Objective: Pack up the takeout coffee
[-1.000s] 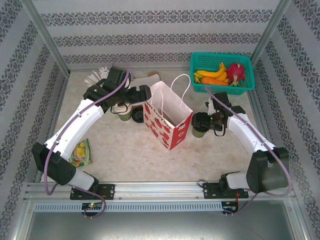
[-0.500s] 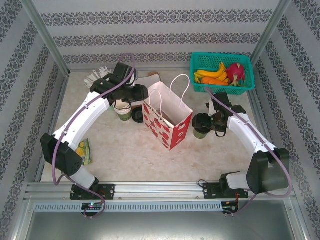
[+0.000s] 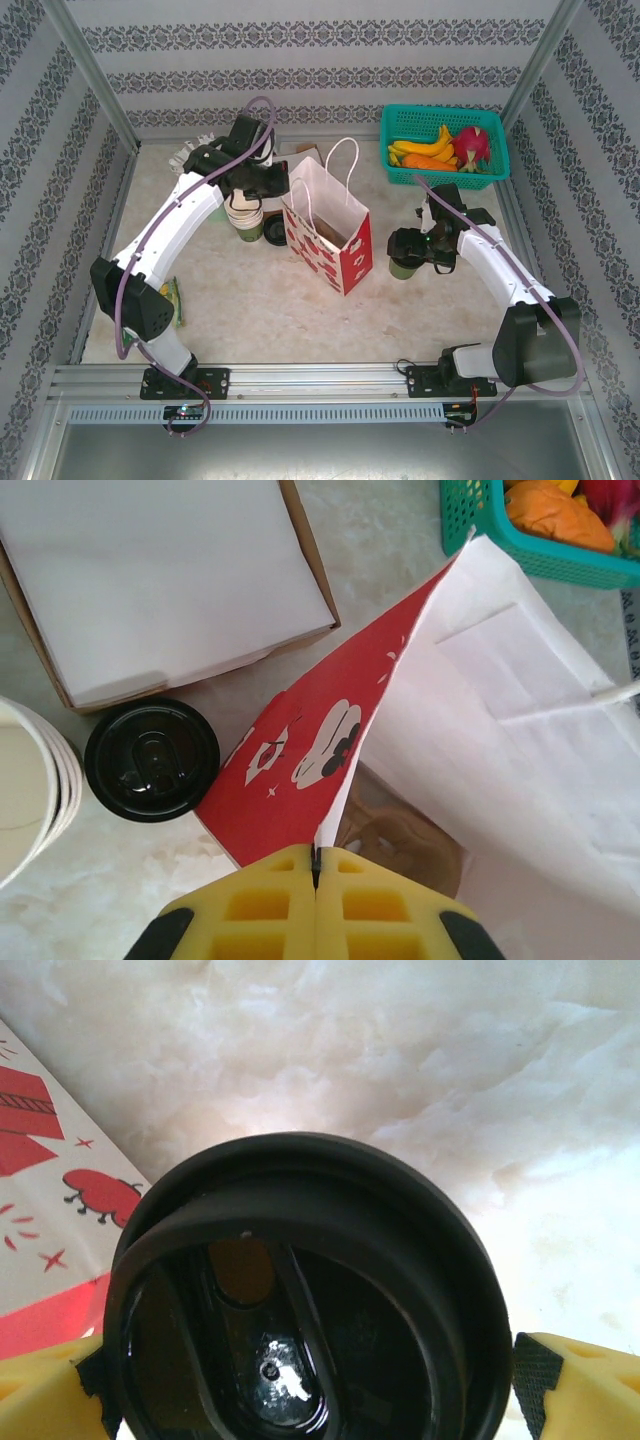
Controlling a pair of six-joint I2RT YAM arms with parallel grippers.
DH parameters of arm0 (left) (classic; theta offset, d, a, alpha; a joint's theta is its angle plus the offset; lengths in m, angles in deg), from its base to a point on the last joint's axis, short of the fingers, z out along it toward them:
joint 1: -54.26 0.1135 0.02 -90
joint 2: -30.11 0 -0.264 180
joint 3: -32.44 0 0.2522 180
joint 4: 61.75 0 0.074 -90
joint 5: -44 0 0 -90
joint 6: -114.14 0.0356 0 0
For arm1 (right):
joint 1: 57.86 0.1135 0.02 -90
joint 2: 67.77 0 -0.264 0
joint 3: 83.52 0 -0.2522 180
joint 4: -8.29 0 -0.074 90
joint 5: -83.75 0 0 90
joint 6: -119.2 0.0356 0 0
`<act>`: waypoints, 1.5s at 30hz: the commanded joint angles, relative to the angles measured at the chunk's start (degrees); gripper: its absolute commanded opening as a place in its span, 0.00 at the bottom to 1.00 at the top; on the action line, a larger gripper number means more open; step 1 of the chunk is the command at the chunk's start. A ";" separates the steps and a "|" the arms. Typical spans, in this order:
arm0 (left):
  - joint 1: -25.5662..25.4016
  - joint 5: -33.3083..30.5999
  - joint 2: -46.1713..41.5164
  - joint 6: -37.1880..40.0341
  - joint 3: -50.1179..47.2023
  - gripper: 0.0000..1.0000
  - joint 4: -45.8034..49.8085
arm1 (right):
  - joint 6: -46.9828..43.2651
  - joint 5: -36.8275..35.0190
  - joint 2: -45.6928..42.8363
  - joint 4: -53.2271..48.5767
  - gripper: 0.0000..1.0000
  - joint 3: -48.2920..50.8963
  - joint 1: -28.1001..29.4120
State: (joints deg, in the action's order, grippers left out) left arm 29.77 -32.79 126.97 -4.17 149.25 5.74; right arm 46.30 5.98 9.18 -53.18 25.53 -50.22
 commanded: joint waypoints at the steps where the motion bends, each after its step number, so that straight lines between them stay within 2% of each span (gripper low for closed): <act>1: 0.76 1.21 1.84 4.35 3.49 0.00 3.83 | 1.37 -2.08 -1.70 -2.50 0.98 -2.09 0.13; 5: 0.66 4.21 4.91 8.93 8.21 0.00 8.01 | 2.21 -2.27 -2.83 -2.66 0.98 -2.75 0.26; 8: 0.75 4.20 5.81 12.22 10.49 0.00 11.78 | 2.32 -1.07 -2.70 -2.67 0.98 -2.73 0.42; 11: 0.75 4.66 5.24 15.00 10.43 0.00 13.68 | 2.03 -0.02 -1.63 -2.68 0.98 -2.71 0.79; 16: 2.32 10.06 4.35 19.85 9.99 0.00 16.61 | 0.51 -0.10 1.16 -3.27 0.98 -3.86 1.24; 20: 3.10 10.54 3.86 23.35 9.99 0.00 18.90 | -0.73 -0.32 2.85 -3.46 0.98 -4.68 1.24; 27: 3.12 15.52 5.19 30.47 11.91 0.00 23.16 | -1.86 -1.77 6.97 -7.03 0.98 -8.14 1.20; 34: 3.02 16.02 7.62 33.42 14.74 0.00 25.25 | -0.11 -3.21 10.33 -11.42 0.98 -11.61 2.28; 39: 3.04 16.46 7.26 33.20 13.17 0.00 23.50 | 1.56 -4.73 12.12 -14.01 0.98 -13.82 3.59; 42: 3.03 14.84 6.53 31.48 11.32 0.03 21.68 | 2.53 -6.30 13.07 -15.40 0.98 -14.99 4.61; 45: 3.13 12.49 6.24 27.85 10.47 0.00 20.14 | 3.09 -8.57 14.08 -16.70 0.98 -15.93 4.94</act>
State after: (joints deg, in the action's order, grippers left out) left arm 32.63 -17.73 133.88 26.23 161.16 26.61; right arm 47.68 1.12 22.34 -66.47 11.36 -45.94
